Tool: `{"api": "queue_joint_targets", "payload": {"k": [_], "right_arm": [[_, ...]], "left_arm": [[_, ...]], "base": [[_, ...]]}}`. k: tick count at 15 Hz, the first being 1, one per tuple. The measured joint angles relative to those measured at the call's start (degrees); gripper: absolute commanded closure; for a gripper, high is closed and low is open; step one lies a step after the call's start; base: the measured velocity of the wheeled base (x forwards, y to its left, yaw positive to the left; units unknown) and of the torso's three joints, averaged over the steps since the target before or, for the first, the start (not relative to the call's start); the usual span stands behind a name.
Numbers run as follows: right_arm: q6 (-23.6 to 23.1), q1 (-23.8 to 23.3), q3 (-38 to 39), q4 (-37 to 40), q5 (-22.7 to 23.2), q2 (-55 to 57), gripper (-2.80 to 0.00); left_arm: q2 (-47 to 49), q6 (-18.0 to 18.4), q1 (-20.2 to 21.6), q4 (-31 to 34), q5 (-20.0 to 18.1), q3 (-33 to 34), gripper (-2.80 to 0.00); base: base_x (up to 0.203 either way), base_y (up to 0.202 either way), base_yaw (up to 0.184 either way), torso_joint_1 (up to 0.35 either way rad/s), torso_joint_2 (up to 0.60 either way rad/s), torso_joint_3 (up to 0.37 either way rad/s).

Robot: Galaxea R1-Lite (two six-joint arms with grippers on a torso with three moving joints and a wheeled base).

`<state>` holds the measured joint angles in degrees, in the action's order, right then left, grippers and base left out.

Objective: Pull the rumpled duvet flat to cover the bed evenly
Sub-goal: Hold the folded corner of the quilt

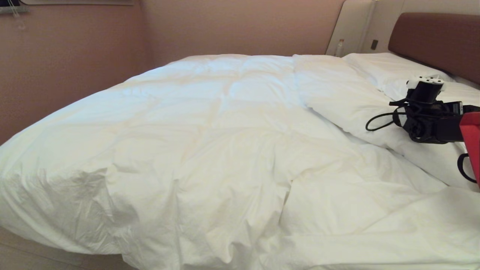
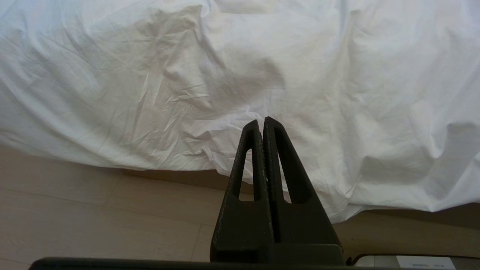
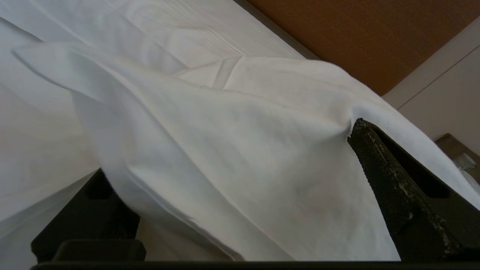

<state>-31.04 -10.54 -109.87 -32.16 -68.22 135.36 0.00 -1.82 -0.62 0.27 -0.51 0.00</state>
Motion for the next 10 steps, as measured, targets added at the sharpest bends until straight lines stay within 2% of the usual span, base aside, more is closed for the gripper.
{"api": "queue_joint_targets", "payload": {"k": [2,3,6,10], "right_arm": [[0.2,-0.1,0.1,-0.1,0.0,-0.3,-2.8],[0.3,-0.1,0.1,-0.2,0.0,-0.4,0.0],[0.5,0.0,0.6,-0.9,0.0,-1.2,0.0],[0.7,-0.1,4.9,-2.1,0.5,-4.0,0.0]], "left_arm": [[0.0,0.0,0.0,0.0,0.0,0.0,0.0],[0.0,0.0,0.0,0.0,0.0,0.0,0.0],[0.0,0.0,0.0,0.0,0.0,0.0,0.0],[0.0,0.0,0.0,0.0,0.0,0.0,0.0]], "base": [[0.0,0.0,0.0,0.0,0.0,0.0],[0.0,0.0,0.0,0.0,0.0,0.0],[0.0,0.0,0.0,0.0,0.0,0.0],[0.0,0.0,0.0,0.0,0.0,0.0]]}}
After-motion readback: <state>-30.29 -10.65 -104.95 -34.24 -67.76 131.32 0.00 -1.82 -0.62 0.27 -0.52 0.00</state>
